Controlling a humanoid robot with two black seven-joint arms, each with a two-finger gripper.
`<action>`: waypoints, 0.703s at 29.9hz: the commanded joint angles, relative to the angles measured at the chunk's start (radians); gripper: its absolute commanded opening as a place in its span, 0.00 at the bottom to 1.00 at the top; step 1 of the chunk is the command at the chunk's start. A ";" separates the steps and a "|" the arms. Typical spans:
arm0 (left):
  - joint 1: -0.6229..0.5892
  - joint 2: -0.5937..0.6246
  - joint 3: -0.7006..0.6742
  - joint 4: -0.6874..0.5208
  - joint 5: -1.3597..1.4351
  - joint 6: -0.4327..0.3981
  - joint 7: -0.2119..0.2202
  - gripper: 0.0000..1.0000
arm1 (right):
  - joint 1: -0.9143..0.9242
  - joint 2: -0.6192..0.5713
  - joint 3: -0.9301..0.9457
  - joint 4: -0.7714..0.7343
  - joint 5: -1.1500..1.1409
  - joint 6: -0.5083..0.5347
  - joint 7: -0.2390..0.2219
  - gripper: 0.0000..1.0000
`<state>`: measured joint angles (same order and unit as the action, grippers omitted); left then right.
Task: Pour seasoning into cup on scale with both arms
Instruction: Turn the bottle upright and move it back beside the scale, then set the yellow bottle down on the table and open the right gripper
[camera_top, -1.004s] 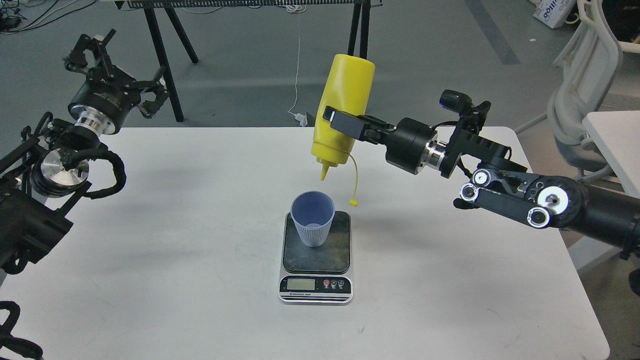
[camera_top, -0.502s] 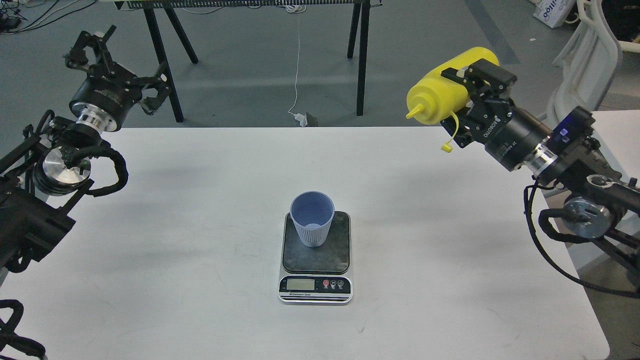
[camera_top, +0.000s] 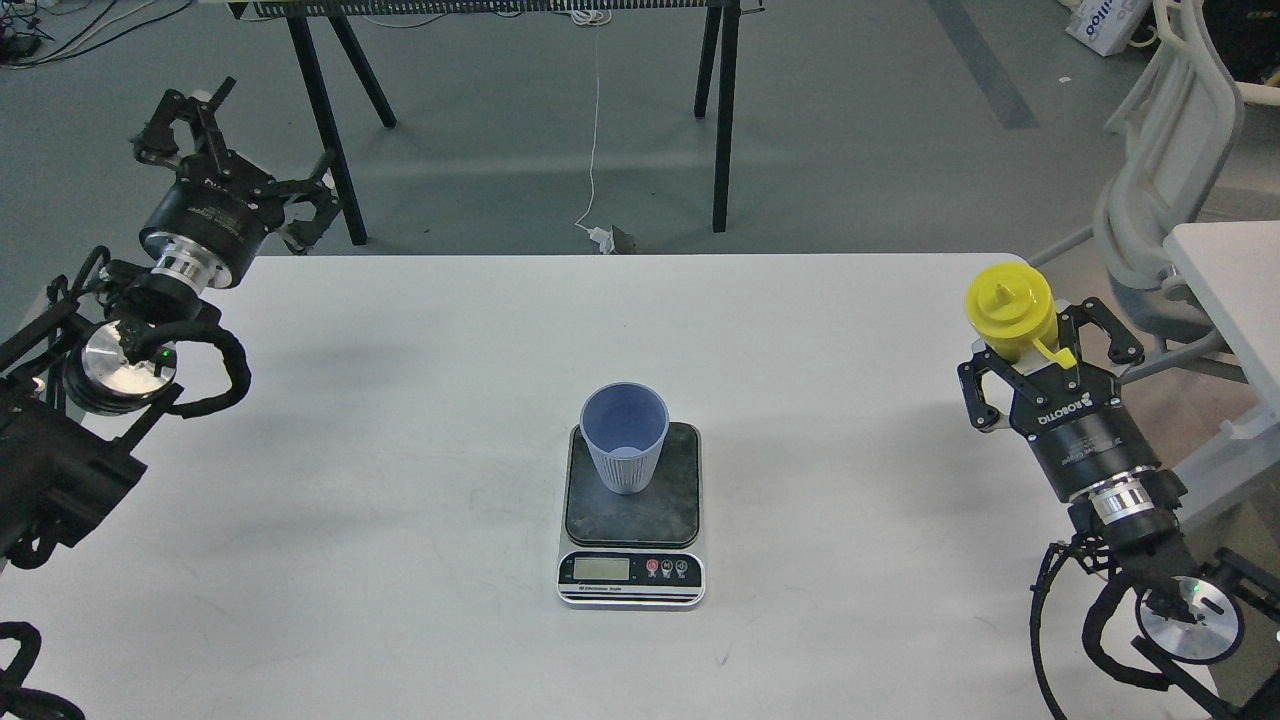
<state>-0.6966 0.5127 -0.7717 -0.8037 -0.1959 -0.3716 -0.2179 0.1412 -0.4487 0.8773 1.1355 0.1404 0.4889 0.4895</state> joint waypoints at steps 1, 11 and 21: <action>-0.003 0.003 0.002 0.000 0.003 0.008 0.003 1.00 | -0.006 0.082 -0.001 -0.106 0.016 0.000 -0.001 0.34; -0.006 0.023 0.002 -0.011 0.007 0.033 0.008 1.00 | -0.081 0.222 -0.009 -0.120 0.021 0.000 -0.001 0.36; -0.004 0.023 0.003 -0.012 0.007 0.034 0.008 1.00 | -0.106 0.237 -0.014 -0.109 0.022 0.000 -0.029 0.38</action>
<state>-0.7024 0.5371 -0.7691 -0.8147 -0.1884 -0.3386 -0.2101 0.0366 -0.2247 0.8644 1.0272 0.1620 0.4889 0.4649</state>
